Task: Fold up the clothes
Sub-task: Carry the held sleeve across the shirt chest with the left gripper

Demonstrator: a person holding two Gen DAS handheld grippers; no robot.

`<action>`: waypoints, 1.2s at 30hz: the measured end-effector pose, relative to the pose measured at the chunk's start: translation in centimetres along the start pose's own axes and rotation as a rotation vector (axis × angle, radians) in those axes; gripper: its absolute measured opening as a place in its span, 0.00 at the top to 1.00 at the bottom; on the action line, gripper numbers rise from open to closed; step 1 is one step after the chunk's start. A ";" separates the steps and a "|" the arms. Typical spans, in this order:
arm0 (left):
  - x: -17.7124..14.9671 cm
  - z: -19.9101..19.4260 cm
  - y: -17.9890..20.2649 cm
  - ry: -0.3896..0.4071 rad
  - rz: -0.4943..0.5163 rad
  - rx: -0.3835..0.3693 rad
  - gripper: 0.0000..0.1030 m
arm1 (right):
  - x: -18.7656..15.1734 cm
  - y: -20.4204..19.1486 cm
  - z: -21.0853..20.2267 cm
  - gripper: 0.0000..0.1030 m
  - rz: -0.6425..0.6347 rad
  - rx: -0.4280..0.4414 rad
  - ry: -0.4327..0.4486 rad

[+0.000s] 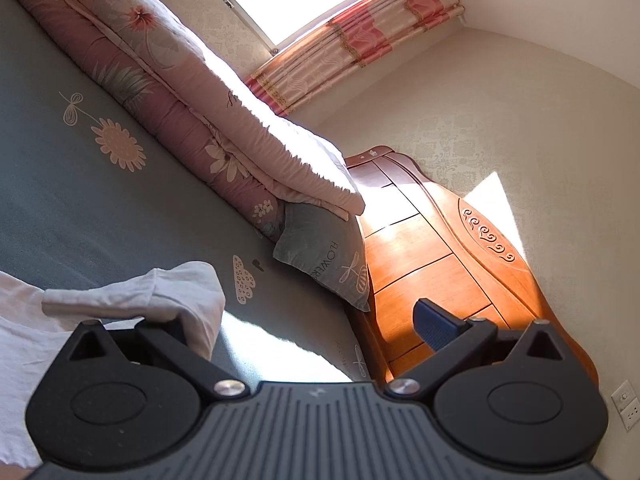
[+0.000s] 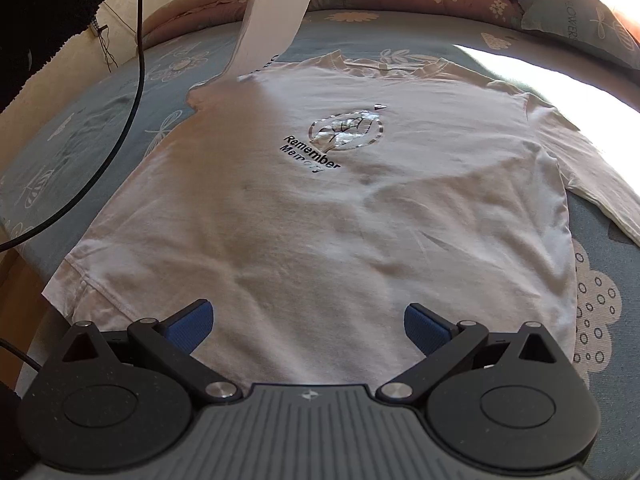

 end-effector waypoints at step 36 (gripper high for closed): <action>-19.5 6.9 -6.4 -0.666 0.433 0.221 0.01 | -1.8 1.0 0.4 0.00 0.029 -0.046 -0.064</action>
Point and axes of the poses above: each gripper's, at about its wrist camera, not at the fingertips, and z roughly the way its jaws point, y to its right, x to its top, the point moved 5 cm from there along z, roughly the way its jaws point, and after that the axes turned 7 degrees about -z, right-handed, at the moved point
